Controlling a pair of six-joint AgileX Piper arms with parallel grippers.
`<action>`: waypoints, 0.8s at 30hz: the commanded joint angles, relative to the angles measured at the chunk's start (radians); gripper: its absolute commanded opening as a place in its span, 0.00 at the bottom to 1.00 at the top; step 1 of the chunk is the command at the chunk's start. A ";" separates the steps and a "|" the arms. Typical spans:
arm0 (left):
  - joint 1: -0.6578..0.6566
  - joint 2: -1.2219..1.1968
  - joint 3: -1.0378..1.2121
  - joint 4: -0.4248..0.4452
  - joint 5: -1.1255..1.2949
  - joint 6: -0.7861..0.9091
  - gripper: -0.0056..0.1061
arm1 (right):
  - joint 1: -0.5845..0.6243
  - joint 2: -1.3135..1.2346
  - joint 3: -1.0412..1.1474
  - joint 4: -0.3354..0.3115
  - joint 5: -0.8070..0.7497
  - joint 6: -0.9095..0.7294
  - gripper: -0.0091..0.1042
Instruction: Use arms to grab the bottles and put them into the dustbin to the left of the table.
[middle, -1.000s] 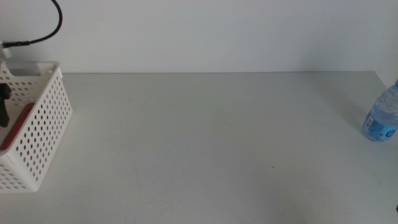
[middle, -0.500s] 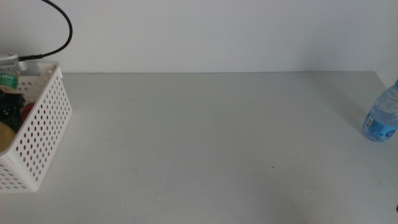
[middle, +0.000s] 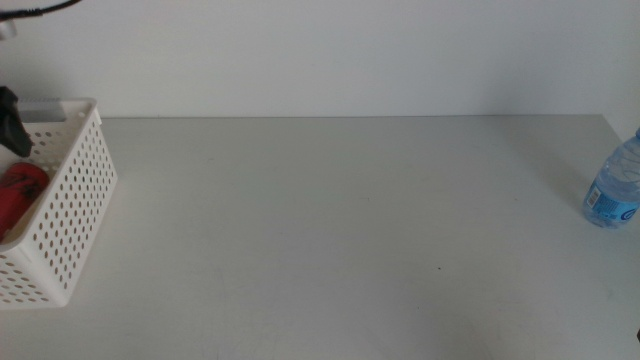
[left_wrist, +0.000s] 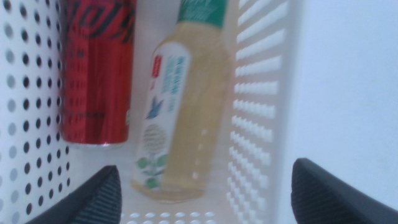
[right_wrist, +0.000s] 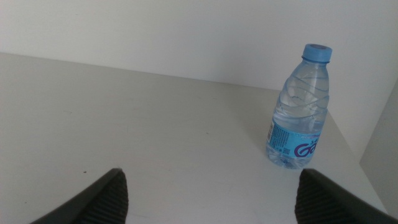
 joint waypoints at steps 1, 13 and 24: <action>-0.042 -0.108 -0.034 -0.047 -0.043 -0.008 0.88 | -0.007 0.013 -0.010 -0.009 -0.080 -0.003 0.91; -0.439 -0.482 0.248 -0.087 -0.404 -0.037 0.79 | -0.007 0.013 -0.010 -0.009 -0.080 -0.003 0.91; -0.681 -0.882 0.509 -0.077 -0.438 0.047 0.79 | -0.007 0.013 -0.010 -0.009 -0.080 -0.003 0.91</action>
